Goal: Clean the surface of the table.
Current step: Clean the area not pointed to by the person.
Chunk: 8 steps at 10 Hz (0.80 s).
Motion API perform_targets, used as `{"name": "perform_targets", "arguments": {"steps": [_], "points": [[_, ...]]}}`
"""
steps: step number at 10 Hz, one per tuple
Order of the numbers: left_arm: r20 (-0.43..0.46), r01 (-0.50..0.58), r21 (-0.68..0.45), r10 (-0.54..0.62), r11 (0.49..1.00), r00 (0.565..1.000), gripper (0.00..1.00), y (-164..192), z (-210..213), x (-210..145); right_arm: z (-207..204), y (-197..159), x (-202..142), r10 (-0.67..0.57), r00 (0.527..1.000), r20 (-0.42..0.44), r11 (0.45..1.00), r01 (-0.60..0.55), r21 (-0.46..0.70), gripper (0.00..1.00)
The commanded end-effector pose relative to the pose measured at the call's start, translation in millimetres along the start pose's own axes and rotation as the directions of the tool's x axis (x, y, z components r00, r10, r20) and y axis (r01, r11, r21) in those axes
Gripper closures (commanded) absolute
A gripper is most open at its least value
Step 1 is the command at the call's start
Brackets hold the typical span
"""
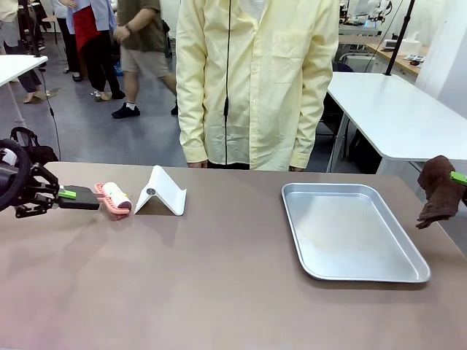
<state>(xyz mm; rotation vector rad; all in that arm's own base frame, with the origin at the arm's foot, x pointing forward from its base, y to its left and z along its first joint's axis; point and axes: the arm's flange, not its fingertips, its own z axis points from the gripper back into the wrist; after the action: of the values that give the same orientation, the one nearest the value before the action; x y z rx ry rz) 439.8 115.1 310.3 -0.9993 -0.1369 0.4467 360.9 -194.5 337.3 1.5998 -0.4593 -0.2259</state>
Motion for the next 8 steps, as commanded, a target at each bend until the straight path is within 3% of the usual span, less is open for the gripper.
{"name": "perform_targets", "arguments": {"steps": [1, 5, 8], "points": [[-0.037, -0.004, 0.009, 0.005, 1.0, 0.999, 0.78, 1, -13, 3, 1, 4, -1, 0.006, 1.0, -0.004, 1.0, -0.006, 0.007, 0.91], [-0.006, -0.012, -0.091, 0.012, 0.996, 1.0, 0.78, -9, 6, 8, 1, 4, -1, 0.006, 1.0, -0.004, 1.0, -0.006, 0.007, 0.91], [0.053, 0.077, -0.287, -0.064, 0.955, 0.997, 0.78, -17, 73, -18, 1, 4, -1, 0.006, 1.0, -0.004, 1.0, -0.006, 0.007, 0.91]]}}
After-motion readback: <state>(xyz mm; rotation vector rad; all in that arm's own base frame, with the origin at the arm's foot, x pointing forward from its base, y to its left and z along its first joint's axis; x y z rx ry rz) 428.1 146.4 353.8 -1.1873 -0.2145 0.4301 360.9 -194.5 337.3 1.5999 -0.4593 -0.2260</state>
